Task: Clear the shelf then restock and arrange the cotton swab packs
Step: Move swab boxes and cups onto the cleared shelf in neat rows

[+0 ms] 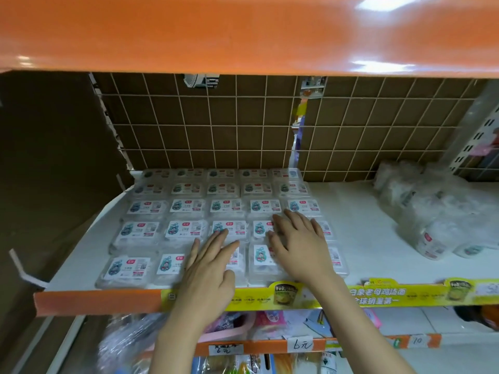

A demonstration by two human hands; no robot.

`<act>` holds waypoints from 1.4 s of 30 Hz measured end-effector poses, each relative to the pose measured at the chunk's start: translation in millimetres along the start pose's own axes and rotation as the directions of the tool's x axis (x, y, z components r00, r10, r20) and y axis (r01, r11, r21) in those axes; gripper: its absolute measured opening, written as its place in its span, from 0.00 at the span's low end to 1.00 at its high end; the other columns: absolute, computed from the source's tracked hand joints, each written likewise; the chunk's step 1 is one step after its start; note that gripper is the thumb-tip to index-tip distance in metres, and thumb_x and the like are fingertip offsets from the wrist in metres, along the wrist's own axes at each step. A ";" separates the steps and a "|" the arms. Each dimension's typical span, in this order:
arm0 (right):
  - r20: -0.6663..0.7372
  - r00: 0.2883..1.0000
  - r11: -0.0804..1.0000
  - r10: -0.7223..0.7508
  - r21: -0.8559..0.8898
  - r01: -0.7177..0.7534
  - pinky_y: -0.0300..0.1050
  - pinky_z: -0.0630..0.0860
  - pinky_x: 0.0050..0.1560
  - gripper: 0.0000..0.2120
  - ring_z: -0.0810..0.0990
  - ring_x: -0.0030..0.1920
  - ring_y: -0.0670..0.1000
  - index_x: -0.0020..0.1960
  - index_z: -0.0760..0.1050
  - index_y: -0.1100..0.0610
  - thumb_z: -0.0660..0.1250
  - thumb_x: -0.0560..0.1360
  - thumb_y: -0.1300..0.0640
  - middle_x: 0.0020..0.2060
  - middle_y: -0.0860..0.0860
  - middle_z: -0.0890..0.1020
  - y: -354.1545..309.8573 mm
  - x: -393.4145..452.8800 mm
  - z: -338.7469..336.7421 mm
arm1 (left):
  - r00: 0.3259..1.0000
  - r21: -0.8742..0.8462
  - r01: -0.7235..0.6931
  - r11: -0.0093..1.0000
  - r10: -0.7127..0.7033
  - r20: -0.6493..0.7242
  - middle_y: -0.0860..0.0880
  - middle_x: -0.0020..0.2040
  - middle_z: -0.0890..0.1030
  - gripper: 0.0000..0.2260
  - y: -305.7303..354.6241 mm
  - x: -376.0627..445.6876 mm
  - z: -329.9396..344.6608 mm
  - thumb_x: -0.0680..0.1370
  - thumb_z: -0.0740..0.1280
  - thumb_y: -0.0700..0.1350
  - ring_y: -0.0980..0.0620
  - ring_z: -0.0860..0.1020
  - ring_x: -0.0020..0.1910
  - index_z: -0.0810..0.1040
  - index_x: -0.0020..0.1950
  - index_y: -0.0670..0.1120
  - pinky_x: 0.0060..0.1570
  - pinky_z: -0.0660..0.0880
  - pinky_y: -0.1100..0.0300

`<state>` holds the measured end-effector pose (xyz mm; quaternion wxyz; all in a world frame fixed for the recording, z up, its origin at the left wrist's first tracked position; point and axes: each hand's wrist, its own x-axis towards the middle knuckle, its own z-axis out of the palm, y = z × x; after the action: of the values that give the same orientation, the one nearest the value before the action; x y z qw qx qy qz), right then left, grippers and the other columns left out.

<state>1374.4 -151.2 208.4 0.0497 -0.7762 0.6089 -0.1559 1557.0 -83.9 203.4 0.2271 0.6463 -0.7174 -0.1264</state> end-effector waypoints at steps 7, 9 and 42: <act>0.020 1.000 1.000 -0.003 0.003 0.003 0.49 0.46 0.72 0.37 0.55 0.73 0.49 0.71 0.63 0.47 0.35 0.69 0.38 0.73 0.48 0.61 -2.0 -0.7 -1.4 | 0.993 -0.085 -0.078 0.993 0.069 -0.099 0.62 0.70 0.60 0.32 -3.9 -1.5 5.8 0.73 0.40 0.59 0.70 0.50 0.69 0.69 0.70 0.53 0.72 0.36 0.64; 0.050 0.999 1.000 -0.021 0.005 0.021 0.49 0.47 0.71 0.36 0.55 0.73 0.49 0.71 0.63 0.47 0.36 0.70 0.37 0.73 0.48 0.62 -2.3 -0.3 -5.1 | 0.985 -0.108 -0.084 0.991 0.066 -0.158 0.57 0.68 0.67 0.27 -5.0 -0.6 8.1 0.75 0.44 0.56 0.64 0.58 0.69 0.74 0.66 0.49 0.73 0.48 0.59; -0.019 0.998 0.982 0.062 0.180 -0.057 0.47 0.68 0.62 0.30 0.73 0.62 0.54 0.67 0.71 0.55 0.50 0.74 0.39 0.61 0.52 0.76 302.2 -111.8 -155.6 | 0.997 -0.009 -0.074 0.997 0.074 -0.024 0.50 0.58 0.79 0.32 281.7 46.3 126.6 0.69 0.46 0.63 0.47 0.76 0.58 0.77 0.61 0.48 0.60 0.71 0.51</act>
<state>1023.0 -102.8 254.6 0.1166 -0.7480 0.6158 -0.2183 1247.1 -106.4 235.2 0.2434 0.6195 -0.7375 -0.1139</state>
